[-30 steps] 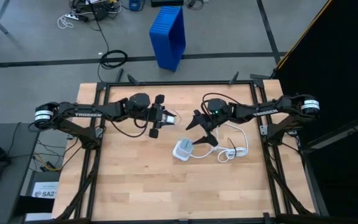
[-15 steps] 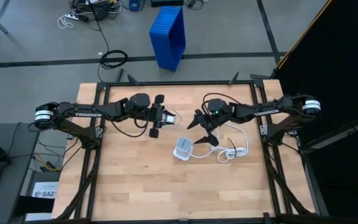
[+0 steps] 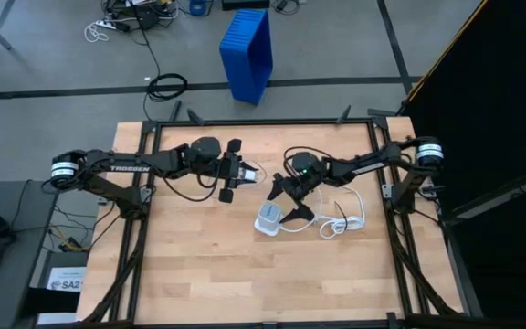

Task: Plug in charger
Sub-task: Insert the white charger adapter into the white outlet extension

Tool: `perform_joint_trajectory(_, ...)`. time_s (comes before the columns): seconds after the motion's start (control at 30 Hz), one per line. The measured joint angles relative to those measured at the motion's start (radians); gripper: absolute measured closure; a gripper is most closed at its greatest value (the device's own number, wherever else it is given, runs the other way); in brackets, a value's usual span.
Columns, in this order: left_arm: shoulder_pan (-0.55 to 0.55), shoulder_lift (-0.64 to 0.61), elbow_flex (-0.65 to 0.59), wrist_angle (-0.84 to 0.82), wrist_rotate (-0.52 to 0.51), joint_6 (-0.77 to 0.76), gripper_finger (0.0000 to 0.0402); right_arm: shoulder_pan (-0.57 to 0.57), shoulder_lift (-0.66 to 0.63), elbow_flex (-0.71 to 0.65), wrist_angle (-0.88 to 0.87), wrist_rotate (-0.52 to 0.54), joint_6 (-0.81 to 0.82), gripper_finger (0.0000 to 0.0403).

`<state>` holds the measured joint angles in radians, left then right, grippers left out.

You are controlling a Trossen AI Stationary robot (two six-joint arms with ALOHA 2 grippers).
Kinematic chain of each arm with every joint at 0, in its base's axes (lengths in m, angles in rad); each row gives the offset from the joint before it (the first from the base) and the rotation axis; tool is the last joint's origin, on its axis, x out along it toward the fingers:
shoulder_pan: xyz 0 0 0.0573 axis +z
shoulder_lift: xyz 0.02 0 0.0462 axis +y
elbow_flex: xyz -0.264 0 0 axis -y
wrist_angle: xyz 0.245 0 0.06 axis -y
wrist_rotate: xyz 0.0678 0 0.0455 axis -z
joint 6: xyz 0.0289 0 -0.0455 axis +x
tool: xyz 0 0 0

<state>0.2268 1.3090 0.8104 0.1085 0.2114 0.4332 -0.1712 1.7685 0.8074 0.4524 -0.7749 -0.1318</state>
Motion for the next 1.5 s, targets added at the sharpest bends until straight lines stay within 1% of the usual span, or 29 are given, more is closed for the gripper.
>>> perform_joint_trajectory(0.13,0.000,0.000,-0.010,0.012,0.002,0.000,0.0278,0.015,0.089,0.062,0.003,-0.038,-0.001,0.0029)
perform_joint_trajectory(0.23,-0.001,0.001,-0.014,0.002,0.002,-0.006,0.0278,0.019,0.127,0.086,-0.001,-0.068,-0.001,0.0046)
perform_joint_trajectory(0.33,-0.001,0.001,-0.015,-0.006,0.002,-0.018,0.0278,0.018,0.134,0.090,0.011,-0.078,-0.005,0.0077)
perform_joint_trajectory(0.47,-0.001,0.001,-0.016,-0.008,0.006,-0.017,0.0278,0.014,0.134,0.090,0.026,-0.083,-0.003,0.0133)
perform_joint_trajectory(0.5,-0.001,0.001,-0.016,-0.007,0.011,-0.015,0.0278,0.012,0.134,0.090,0.028,-0.084,-0.002,0.0139)
perform_joint_trajectory(0.7,-0.001,0.001,-0.016,0.004,0.023,0.001,0.0278,0.007,0.134,0.089,0.053,-0.040,0.000,0.0140)
perform_joint_trajectory(0.8,-0.001,0.001,-0.016,0.004,0.024,0.007,0.0278,0.007,0.134,0.089,0.097,-0.007,0.017,0.0140)
perform_joint_trajectory(0.9,-0.001,0.001,-0.016,0.004,0.025,0.012,0.0278,0.009,0.134,0.089,0.140,0.093,0.057,0.0140)
perform_joint_trajectory(1.17,-0.005,0.001,-0.016,0.022,0.025,0.057,0.0278,0.011,0.134,0.089,0.122,0.216,0.054,0.0140)
perform_joint_trajectory(1.23,-0.006,0.001,-0.016,0.029,0.023,0.061,0.0278,0.011,0.133,0.089,0.120,0.224,0.060,0.0140)
perform_joint_trajectory(1.37,-0.006,0.001,-0.017,0.059,-0.021,0.093,0.0278,0.000,0.115,0.077,0.126,0.233,0.113,0.0140)
perform_joint_trajectory(1.5,-0.006,0.001,-0.017,0.109,-0.064,0.123,0.0278,-0.004,0.102,0.043,0.256,0.228,0.211,0.0140)
